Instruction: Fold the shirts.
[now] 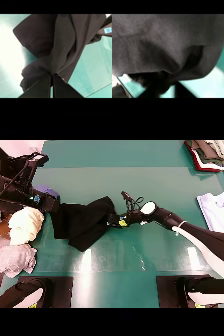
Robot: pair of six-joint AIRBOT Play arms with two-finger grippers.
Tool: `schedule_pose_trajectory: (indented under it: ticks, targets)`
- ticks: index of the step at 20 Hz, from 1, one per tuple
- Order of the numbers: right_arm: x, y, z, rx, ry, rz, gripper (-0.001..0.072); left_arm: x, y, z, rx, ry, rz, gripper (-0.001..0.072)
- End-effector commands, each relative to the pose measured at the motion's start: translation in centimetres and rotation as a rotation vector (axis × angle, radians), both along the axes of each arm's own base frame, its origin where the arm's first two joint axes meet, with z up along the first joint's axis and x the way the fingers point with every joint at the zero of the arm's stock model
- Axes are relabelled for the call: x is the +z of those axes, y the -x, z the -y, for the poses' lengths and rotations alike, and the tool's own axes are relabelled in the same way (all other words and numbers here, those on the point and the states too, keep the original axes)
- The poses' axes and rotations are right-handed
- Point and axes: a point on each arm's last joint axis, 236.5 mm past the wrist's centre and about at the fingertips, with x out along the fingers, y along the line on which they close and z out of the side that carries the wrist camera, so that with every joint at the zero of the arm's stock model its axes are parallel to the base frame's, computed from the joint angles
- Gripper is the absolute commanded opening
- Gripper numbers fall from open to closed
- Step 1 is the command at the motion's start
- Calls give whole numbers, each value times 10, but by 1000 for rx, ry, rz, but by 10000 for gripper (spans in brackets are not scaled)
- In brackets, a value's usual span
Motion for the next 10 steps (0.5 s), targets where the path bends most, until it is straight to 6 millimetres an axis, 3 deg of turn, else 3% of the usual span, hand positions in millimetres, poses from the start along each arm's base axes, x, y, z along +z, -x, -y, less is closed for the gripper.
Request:
schedule_pose_trajectory:
  ticks: [1,2,4,7,10]
  targets:
    - [-2,-1,-1,21,24,50,20,2,-2,0,14,7,7,23]
    - [4,0,8,48,46,78,19,7,-6,-2,20,4,33,23]
    - [32,-10,44,75,104,175,18,37,-18,-8,40,-9,122,23]
    - [100,-33,131,-34,189,311,18,117,-31,-13,55,1,327,23]
    - [191,-38,224,-214,235,493,18,197,-26,-14,62,40,522,23]
